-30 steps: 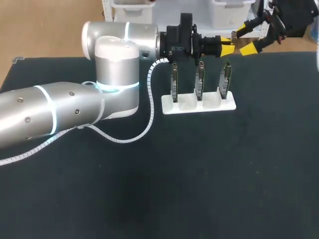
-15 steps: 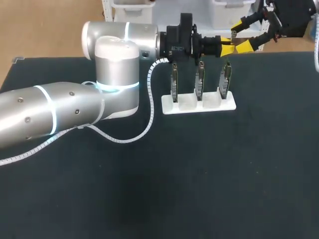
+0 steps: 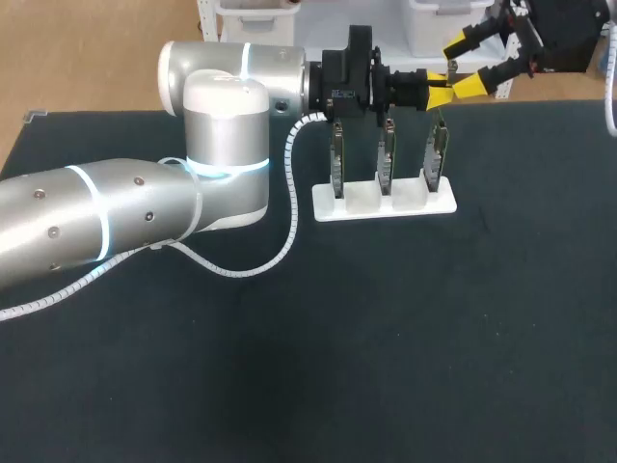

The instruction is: Pick up the optical module with the left hand, and insert it into the network port with the right hand.

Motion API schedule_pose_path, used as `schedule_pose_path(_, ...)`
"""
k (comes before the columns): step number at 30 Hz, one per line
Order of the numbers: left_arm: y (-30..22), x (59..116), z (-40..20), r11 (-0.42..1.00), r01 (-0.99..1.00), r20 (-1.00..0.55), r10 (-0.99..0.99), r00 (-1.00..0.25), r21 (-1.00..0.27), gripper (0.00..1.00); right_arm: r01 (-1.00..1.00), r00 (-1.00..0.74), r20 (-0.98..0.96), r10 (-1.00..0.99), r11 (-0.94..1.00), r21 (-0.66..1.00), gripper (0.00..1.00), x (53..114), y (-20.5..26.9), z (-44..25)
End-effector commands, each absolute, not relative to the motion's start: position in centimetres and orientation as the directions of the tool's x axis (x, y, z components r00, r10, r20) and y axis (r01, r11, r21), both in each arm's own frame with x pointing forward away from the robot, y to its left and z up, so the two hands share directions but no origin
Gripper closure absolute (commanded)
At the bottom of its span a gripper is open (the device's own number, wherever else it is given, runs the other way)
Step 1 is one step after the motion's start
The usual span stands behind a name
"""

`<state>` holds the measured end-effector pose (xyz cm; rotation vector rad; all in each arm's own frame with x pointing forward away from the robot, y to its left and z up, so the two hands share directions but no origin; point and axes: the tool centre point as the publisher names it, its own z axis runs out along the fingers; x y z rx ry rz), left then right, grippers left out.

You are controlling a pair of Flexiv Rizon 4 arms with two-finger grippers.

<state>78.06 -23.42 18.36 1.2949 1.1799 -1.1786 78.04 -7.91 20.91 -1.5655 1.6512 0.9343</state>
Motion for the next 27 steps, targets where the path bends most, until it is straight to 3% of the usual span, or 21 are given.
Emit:
schedule_pose_path(1, -23.37, 77.92, 18.41, -0.038, 0.998, -0.998, 0.042, 0.056, 0.054, 1.00, -0.999, -0.051, -0.854, -0.518, 0.020, 0.047, 0.00, 77.89, -7.88, 21.12)
schedule_pose_path(20, -23.37, 77.92, 18.41, -0.038, 0.998, -0.998, 0.042, 0.056, 0.054, 1.00, -0.999, -0.040, -0.853, -0.520, -0.002, 0.048, 0.03, 77.42, -7.27, 21.29)
schedule_pose_path(21, -23.37, 77.92, 18.41, -0.038, 0.998, -0.998, 0.042, 0.056, 0.054, 1.00, -0.999, -0.039, -0.853, -0.520, -0.003, 0.048, 0.55, 77.41, -7.25, 21.28)
schedule_pose_path(22, -23.37, 77.92, 18.41, -0.038, 0.998, -0.998, 0.042, 0.056, 0.054, 1.00, -0.999, -0.039, -0.854, -0.519, -0.004, 0.048, 0.91, 77.40, -7.24, 21.28)
schedule_pose_path(23, -23.37, 77.92, 18.41, -0.038, 0.998, -0.998, 0.042, 0.056, 0.054, 1.00, -0.999, -0.039, -0.854, -0.518, -0.005, 0.049, 1.00, 77.39, -7.24, 21.28)
schedule_pose_path(27, -23.37, 77.92, 18.41, -0.038, 0.998, -0.998, 0.042, 0.056, 0.054, 1.00, -0.999, -0.039, -0.856, -0.516, -0.004, 0.048, 1.00, 77.34, -7.18, 21.26)
